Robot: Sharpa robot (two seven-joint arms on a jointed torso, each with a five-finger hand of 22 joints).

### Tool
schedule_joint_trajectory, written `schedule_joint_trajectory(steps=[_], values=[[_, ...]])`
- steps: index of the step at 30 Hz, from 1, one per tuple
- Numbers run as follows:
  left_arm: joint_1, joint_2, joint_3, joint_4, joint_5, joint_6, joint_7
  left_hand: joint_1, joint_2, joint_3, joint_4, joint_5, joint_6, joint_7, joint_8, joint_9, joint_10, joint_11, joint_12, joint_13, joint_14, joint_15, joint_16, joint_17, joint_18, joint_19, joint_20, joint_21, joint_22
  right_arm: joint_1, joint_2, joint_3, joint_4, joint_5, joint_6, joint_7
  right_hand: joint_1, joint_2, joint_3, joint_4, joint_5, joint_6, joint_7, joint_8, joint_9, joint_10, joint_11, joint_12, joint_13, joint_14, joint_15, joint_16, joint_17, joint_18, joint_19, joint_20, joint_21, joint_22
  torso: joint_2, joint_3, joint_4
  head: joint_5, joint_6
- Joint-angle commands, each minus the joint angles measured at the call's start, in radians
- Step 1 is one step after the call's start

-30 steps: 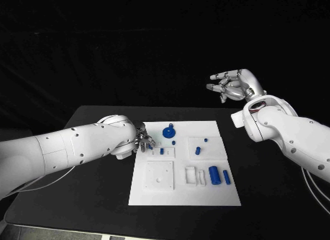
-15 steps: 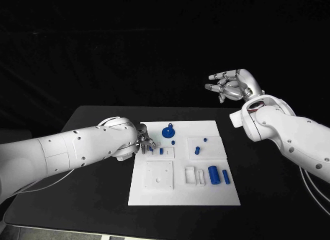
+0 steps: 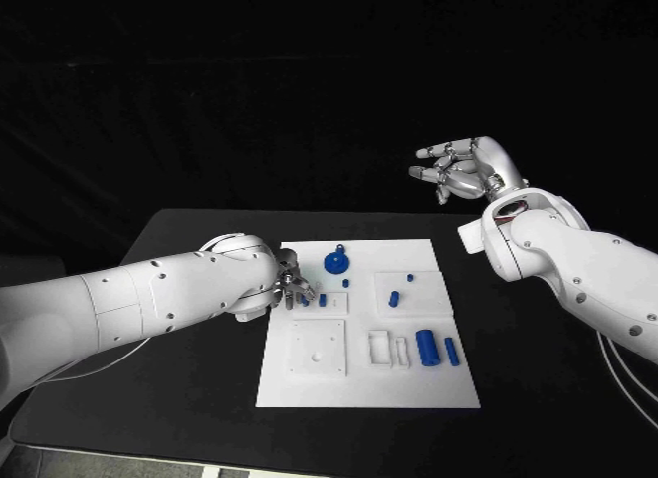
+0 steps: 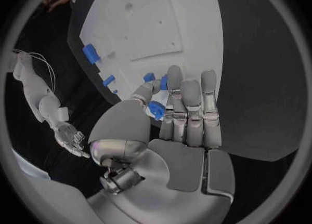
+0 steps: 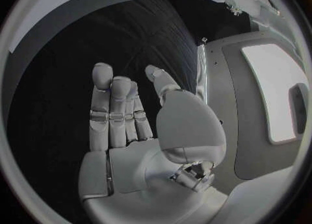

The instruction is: Assemble the parts on the task board

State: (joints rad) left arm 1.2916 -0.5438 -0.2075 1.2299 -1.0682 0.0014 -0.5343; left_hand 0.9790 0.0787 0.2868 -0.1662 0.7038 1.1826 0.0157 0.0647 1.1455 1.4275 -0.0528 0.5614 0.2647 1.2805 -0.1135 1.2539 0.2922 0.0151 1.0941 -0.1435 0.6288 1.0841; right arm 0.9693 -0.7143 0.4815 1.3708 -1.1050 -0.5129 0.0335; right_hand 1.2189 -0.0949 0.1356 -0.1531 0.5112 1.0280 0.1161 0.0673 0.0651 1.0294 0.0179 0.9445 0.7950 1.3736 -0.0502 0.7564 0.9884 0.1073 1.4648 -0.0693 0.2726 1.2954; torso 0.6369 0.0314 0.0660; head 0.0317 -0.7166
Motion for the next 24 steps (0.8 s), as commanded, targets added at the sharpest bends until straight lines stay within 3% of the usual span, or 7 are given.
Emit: schedule_joint_trajectory(steps=[1,24], values=[[0.000,0.003,0.000,0.001,-0.006,0.029,0.012,0.012,0.005,0.096,-0.092,0.000,0.033,-0.027,0.004,0.001,0.029,-0.025,-0.003,0.001,0.004,-0.010,-0.003,0.001,-0.004,0.008,0.001,-0.006,0.001,0.000,0.002,0.001,0.000,0.001,0.017,0.003,-0.010,0.000,0.004,-0.001,0.003,0.005,0.000,-0.005,-0.001,-0.001,-0.003,0.004,-0.001,-0.003,-0.003,0.003,-0.001,0.020,0.037,-0.003,-0.003,0.000,0.000,0.0002,0.0003,0.000,0.000],[-0.001,0.003,0.000,-0.013,-0.010,0.040,0.008,0.013,0.005,0.094,-0.091,-0.003,0.031,-0.027,0.004,0.003,0.027,-0.024,-0.002,0.002,0.003,-0.010,-0.005,0.001,-0.005,0.015,0.002,-0.030,0.029,-0.001,0.005,0.001,-0.002,0.002,0.019,0.005,-0.013,0.001,0.004,-0.001,0.004,0.005,0.000,-0.005,-0.001,0.000,-0.003,0.003,-0.004,-0.003,-0.004,0.003,-0.001,0.020,0.037,-0.003,-0.004,0.001,0.000,-0.0005,0.0004,0.001,-0.001]])
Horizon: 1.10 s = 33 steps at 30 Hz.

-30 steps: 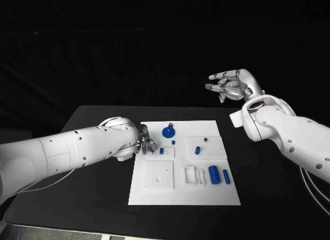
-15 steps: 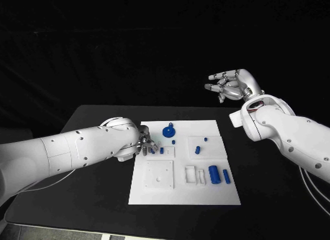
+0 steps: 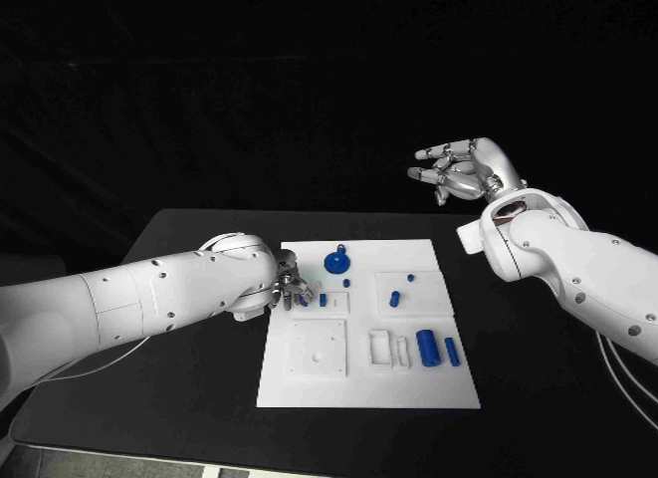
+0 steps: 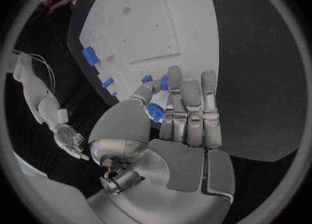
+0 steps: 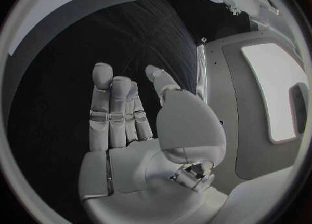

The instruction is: Assemble the parts on the task board

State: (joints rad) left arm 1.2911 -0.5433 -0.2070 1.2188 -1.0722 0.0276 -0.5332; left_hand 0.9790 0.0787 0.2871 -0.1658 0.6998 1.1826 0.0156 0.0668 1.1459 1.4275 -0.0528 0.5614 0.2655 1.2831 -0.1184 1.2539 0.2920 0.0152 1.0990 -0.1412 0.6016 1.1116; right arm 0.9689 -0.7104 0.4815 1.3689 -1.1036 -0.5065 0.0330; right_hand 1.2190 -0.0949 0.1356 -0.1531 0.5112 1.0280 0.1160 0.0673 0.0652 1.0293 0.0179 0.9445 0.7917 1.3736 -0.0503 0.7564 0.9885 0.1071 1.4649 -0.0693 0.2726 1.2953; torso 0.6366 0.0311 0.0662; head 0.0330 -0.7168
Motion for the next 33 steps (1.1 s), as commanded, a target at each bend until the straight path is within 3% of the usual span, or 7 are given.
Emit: schedule_joint_trajectory(steps=[1,33], values=[[0.000,0.003,0.000,-0.003,-0.007,0.014,0.007,0.013,0.005,0.093,-0.092,0.001,0.031,-0.027,0.002,0.003,0.027,-0.024,-0.002,0.001,0.000,-0.005,-0.005,0.001,-0.005,0.010,0.000,-0.003,0.002,0.000,0.001,0.001,0.000,0.000,0.013,0.005,-0.013,0.001,0.004,-0.001,0.004,0.005,0.000,-0.005,-0.001,0.000,-0.003,0.003,-0.001,-0.003,-0.004,0.003,-0.001,0.020,0.037,-0.003,-0.004,0.001,0.001,0.0000,0.0001,0.000,0.000],[-0.011,0.022,-0.002,-0.007,-0.015,0.027,-0.012,0.017,0.006,0.093,-0.090,-0.009,0.029,-0.026,0.001,-0.003,0.029,-0.023,-0.002,0.000,0.002,-0.005,-0.005,0.001,-0.006,0.025,0.000,-0.039,0.040,0.000,0.002,0.000,-0.002,0.001,0.024,0.003,-0.017,0.000,0.006,0.003,0.024,0.006,0.000,-0.005,-0.001,-0.002,-0.003,0.003,-0.003,-0.005,-0.003,0.002,-0.001,0.020,0.037,-0.003,-0.012,0.001,0.000,0.0008,0.0003,-0.002,-0.002]])
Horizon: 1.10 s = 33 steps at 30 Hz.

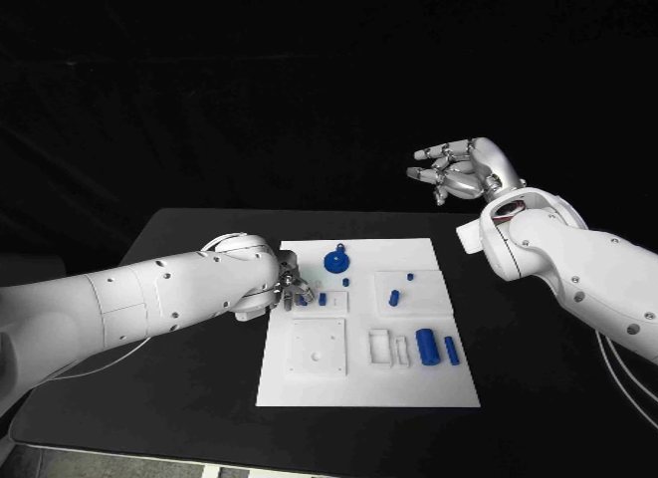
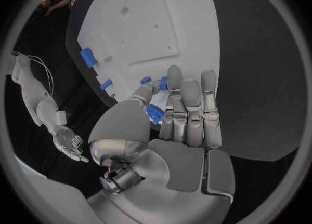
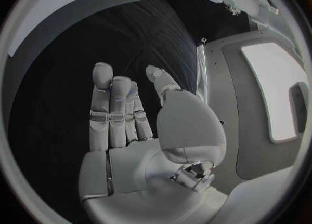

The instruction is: Assemble the parts on the task board

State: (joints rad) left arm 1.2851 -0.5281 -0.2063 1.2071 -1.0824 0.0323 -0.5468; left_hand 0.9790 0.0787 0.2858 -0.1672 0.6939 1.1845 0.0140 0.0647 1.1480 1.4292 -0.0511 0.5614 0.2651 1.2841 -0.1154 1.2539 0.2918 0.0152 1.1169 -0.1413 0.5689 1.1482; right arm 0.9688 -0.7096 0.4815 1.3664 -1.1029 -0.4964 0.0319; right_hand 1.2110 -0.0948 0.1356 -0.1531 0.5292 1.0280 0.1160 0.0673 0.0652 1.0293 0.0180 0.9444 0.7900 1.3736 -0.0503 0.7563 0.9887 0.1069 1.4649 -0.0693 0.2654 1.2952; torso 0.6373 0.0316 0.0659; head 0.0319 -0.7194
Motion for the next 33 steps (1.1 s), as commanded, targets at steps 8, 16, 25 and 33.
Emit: schedule_joint_trajectory(steps=[8,16,25,33], values=[[-0.009,0.011,-0.011,-0.002,-0.002,0.008,0.009,0.022,0.003,0.086,-0.073,-0.021,0.020,-0.021,0.000,-0.088,0.028,-0.021,-0.006,-0.001,0.002,-0.007,-0.010,-0.001,-0.008,0.017,0.002,-0.034,0.020,-0.001,0.002,0.001,-0.002,0.002,0.014,0.005,-0.012,0.000,0.006,0.006,0.009,0.005,0.000,-0.005,-0.001,-0.002,-0.003,0.003,-0.002,-0.005,-0.003,0.002,-0.002,0.020,0.037,-0.003,-0.007,0.000,0.000,-0.0003,0.0009,-0.002,0.001],[-0.010,0.003,-0.014,-0.007,0.006,-0.016,0.013,0.015,-0.055,-0.016,0.003,-0.156,-0.043,-0.003,-0.002,-0.380,0.011,-0.014,-0.008,-0.001,-0.003,0.004,-0.025,-0.017,-0.015,0.030,0.014,-0.085,0.012,-0.003,0.003,0.001,-0.005,0.005,0.014,0.007,-0.014,0.000,0.004,0.009,0.011,0.004,0.000,-0.005,-0.001,-0.002,-0.003,0.003,-0.002,-0.005,-0.003,0.002,-0.002,0.020,0.037,-0.003,-0.010,0.000,0.000,-0.0004,0.0006,-0.005,0.002],[-0.010,-0.018,-0.014,-0.002,0.021,-0.044,0.020,0.067,-0.145,-0.138,0.167,-0.337,-0.020,0.006,0.002,-0.542,0.000,-0.009,0.001,0.000,-0.006,0.009,-0.029,-0.034,-0.015,0.048,0.019,-0.127,0.007,-0.006,0.002,0.001,-0.008,0.006,0.015,0.007,-0.006,-0.004,0.002,0.006,0.008,0.001,0.001,-0.005,-0.001,-0.003,-0.002,0.002,-0.003,-0.007,-0.003,0.001,-0.003,0.020,0.036,-0.002,-0.014,-0.002,0.000,-0.0008,0.0004,-0.006,0.002],[-0.010,-0.040,-0.013,0.015,0.052,-0.045,0.052,0.106,-0.212,-0.315,0.309,-0.379,-0.069,0.021,0.018,-0.560,-0.025,0.007,0.008,-0.002,-0.030,0.021,-0.027,-0.045,-0.015,0.042,0.031,-0.161,0.017,-0.009,0.000,0.001,-0.009,0.007,0.016,0.007,-0.009,-0.001,-0.002,0.010,0.005,0.001,0.001,-0.005,-0.001,-0.003,-0.002,0.003,-0.003,-0.006,-0.002,0.001,-0.003,0.021,0.036,-0.002,-0.017,-0.003,-0.001,-0.0010,0.0002,-0.013,0.009]])
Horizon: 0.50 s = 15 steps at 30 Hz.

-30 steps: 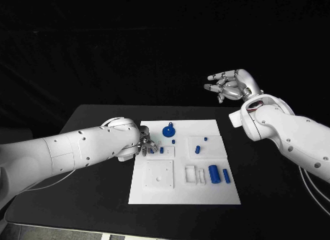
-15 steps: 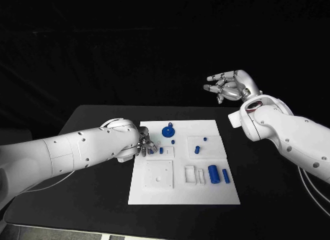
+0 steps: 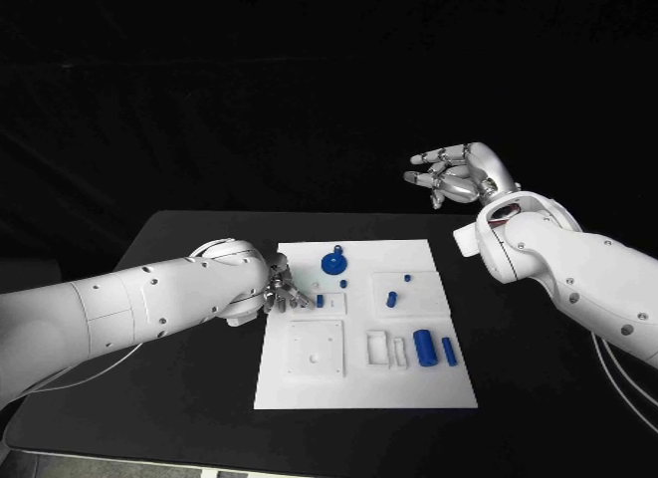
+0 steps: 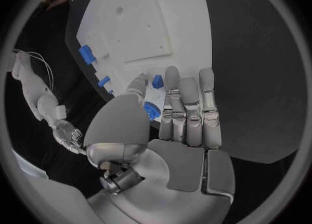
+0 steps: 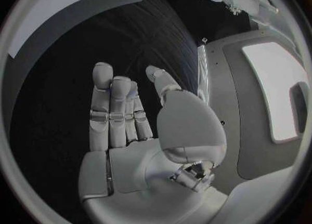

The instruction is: Assemble the parts on the task board

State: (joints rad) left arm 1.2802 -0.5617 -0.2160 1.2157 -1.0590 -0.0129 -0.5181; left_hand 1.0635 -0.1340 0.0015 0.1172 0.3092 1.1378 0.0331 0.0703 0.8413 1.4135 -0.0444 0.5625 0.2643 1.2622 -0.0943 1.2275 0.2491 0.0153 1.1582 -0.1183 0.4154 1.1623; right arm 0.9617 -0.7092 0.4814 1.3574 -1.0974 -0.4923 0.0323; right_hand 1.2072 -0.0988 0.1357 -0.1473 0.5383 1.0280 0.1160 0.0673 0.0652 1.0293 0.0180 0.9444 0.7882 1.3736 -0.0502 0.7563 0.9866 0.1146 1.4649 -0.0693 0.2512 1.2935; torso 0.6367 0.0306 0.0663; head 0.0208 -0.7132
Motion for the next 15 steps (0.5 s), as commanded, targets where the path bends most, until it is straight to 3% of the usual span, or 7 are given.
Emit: schedule_joint_trajectory(steps=[1,5,10,11,14,15], values=[[-0.005,-0.010,-0.003,0.009,0.032,0.002,0.027,0.035,0.002,-0.033,0.037,0.009,-0.042,0.007,0.039,-0.298,-0.013,0.003,0.007,-0.003,-0.012,0.003,-0.001,-0.007,-0.015,-0.001,0.009,-0.014,0.008,-0.002,0.000,0.001,0.000,0.001,0.012,0.006,-0.005,0.003,-0.002,0.004,-0.004,0.001,0.001,-0.005,-0.001,-0.003,-0.002,0.003,-0.001,-0.006,-0.003,0.001,-0.001,0.013,0.036,-0.002,-0.003,-0.001,0.000,0.0001,-0.0003,-0.002,0.002],[-0.005,-0.027,0.001,0.028,0.050,0.006,0.040,0.035,-0.015,-0.055,0.047,-0.002,-0.086,0.018,0.097,-0.381,-0.038,0.011,0.005,-0.008,-0.033,0.011,-0.001,-0.017,-0.015,-0.008,0.017,-0.037,0.014,-0.003,0.000,0.001,-0.004,0.002,0.013,0.005,-0.005,0.004,-0.003,0.007,-0.003,0.000,0.001,-0.005,-0.001,-0.003,-0.002,0.003,-0.001,-0.006,-0.002,0.001,-0.001,0.013,0.037,-0.002,-0.004,-0.002,-0.001,-0.0003,-0.0001,-0.013,0.015],[-0.004,-0.062,0.014,0.065,0.082,-0.008,0.060,0.047,-0.022,-0.082,0.072,-0.002,-0.174,0.035,0.196,-0.505,-0.065,0.024,0.000,-0.023,-0.052,0.022,-0.011,-0.043,-0.015,-0.008,0.025,-0.079,0.025,-0.009,0.001,0.000,-0.009,0.003,0.016,0.004,-0.005,0.004,-0.003,0.007,-0.003,0.000,0.001,-0.005,-0.001,-0.003,-0.002,0.003,-0.001,-0.006,-0.002,0.001,-0.001,0.013,0.037,-0.002,-0.004,-0.002,-0.001,0.0007,0.0003,-0.015,0.012],[-0.004,-0.070,0.019,0.072,0.094,-0.014,0.071,0.050,-0.023,-0.082,0.076,-0.004,-0.191,0.037,0.230,-0.548,-0.071,0.027,-0.001,-0.029,-0.056,0.025,-0.015,-0.053,-0.013,-0.007,0.031,-0.096,0.024,-0.010,0.001,0.000,-0.010,0.004,0.016,0.004,-0.005,0.004,-0.003,0.007,-0.003,0.000,0.001,-0.005,-0.001,-0.003,-0.002,0.003,-0.001,-0.006,-0.002,0.001,-0.001,0.013,0.037,-0.002,-0.004,-0.002,-0.001,0.0005,0.0006,-0.016,0.012],[-0.003,-0.093,0.039,0.095,0.129,-0.042,0.123,0.063,-0.045,-0.077,0.093,-0.050,-0.226,0.056,0.230,-0.604,-0.123,0.048,-0.038,-0.057,-0.097,0.046,-0.044,-0.075,-0.013,-0.031,0.047,-0.135,0.009,-0.013,0.002,0.000,-0.012,0.004,0.017,0.004,-0.005,0.004,-0.003,0.007,-0.003,0.000,0.001,-0.005,-0.001,-0.003,-0.002,0.003,-0.001,-0.006,-0.002,0.001,-0.001,0.013,0.037,-0.002,-0.004,-0.002,-0.001,0.0008,0.0009,-0.019,0.013],[-0.003,-0.101,0.046,0.103,0.137,-0.058,0.147,0.078,-0.056,-0.075,0.103,-0.072,-0.242,0.068,0.219,-0.631,-0.165,0.067,-0.068,-0.078,-0.135,0.063,-0.075,-0.092,-0.015,-0.063,0.063,-0.166,-0.006,-0.013,0.002,0.000,-0.013,0.005,0.018,0.004,-0.005,0.004,-0.003,0.007,-0.003,0.000,0.001,-0.005,-0.001,-0.003,-0.002,0.003,-0.001,-0.006,-0.002,0.001,-0.001,0.013,0.037,-0.002,-0.004,-0.002,0.000,0.0007,0.0007,-0.019,0.013]])
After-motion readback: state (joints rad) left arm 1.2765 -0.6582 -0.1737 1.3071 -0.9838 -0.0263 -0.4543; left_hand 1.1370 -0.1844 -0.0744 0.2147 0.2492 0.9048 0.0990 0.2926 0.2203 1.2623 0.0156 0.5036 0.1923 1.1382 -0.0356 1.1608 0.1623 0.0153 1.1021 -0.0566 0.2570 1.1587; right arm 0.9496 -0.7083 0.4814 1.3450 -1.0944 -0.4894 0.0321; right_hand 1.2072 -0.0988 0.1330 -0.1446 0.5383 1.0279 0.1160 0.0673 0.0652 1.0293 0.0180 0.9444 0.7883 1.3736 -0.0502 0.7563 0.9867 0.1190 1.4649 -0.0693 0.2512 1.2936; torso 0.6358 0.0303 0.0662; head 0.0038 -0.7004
